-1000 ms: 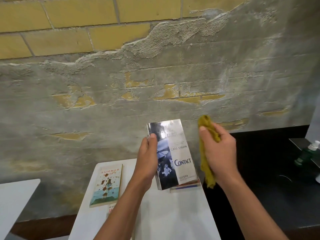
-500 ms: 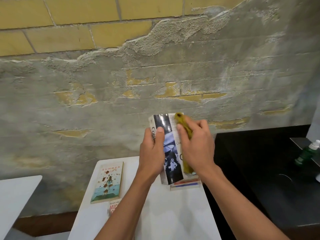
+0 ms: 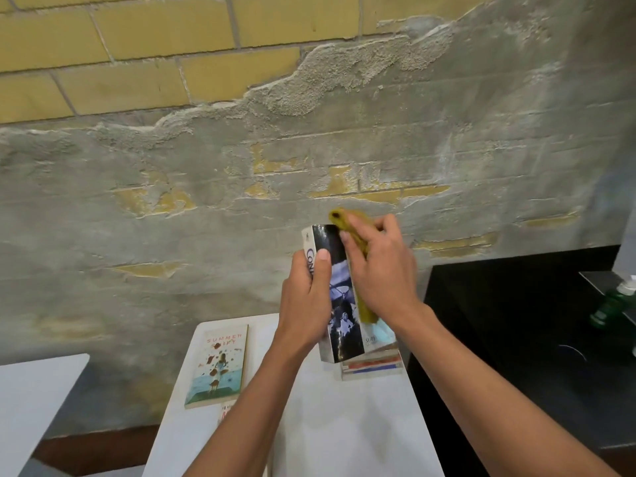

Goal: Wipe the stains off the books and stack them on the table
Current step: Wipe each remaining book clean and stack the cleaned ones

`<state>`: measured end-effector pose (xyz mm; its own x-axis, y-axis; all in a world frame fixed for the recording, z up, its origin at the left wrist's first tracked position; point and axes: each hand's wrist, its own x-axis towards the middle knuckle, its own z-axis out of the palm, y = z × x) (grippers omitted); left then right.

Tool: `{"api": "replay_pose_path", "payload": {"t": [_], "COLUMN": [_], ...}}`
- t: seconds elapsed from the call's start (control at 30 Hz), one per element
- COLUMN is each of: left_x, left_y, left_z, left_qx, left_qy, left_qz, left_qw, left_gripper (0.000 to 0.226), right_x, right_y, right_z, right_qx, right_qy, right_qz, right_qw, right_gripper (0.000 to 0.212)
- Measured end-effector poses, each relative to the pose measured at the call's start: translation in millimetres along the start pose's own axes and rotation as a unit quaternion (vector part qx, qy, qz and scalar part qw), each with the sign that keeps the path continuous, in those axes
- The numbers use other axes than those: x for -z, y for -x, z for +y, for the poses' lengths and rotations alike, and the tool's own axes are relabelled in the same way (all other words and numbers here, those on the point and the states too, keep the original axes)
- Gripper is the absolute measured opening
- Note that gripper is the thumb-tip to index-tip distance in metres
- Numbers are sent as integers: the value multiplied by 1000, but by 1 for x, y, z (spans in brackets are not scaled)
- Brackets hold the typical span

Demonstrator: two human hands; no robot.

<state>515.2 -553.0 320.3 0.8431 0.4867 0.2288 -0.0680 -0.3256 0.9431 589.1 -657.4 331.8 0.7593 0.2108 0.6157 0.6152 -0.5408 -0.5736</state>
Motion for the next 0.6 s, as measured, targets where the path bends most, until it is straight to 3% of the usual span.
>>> {"api": "replay_pose_path", "payload": {"t": [0.13, 0.23, 0.3, 0.4, 0.5, 0.6], "left_x": [1, 0, -2, 0, 1, 0], "left_y": [1, -1, 0, 1, -1, -2], "left_z": [-1, 4, 11, 19, 30, 38], "left_qx": [3, -10, -36, -80, -87, -80], "left_qy": [17, -13, -85, -211, -352, -425], "left_qz": [13, 0, -8, -9, -8, -10], "left_qw": [1000, 1000, 996, 974, 932, 902], "left_gripper": [29, 27, 27, 30, 35, 35], "right_x": [7, 11, 13, 17, 27, 34], "right_y": [23, 20, 9, 6, 12, 17], "right_z": [-2, 9, 14, 13, 12, 12], "right_qx": [99, 65, 11, -6, 44, 99], "right_qy": [-25, -21, -28, -22, 23, 82], "right_qz": [-53, -25, 6, 33, 61, 74], "right_qw": [993, 997, 1000, 999, 997, 989], "right_gripper": [39, 39, 38, 38, 37, 35]}}
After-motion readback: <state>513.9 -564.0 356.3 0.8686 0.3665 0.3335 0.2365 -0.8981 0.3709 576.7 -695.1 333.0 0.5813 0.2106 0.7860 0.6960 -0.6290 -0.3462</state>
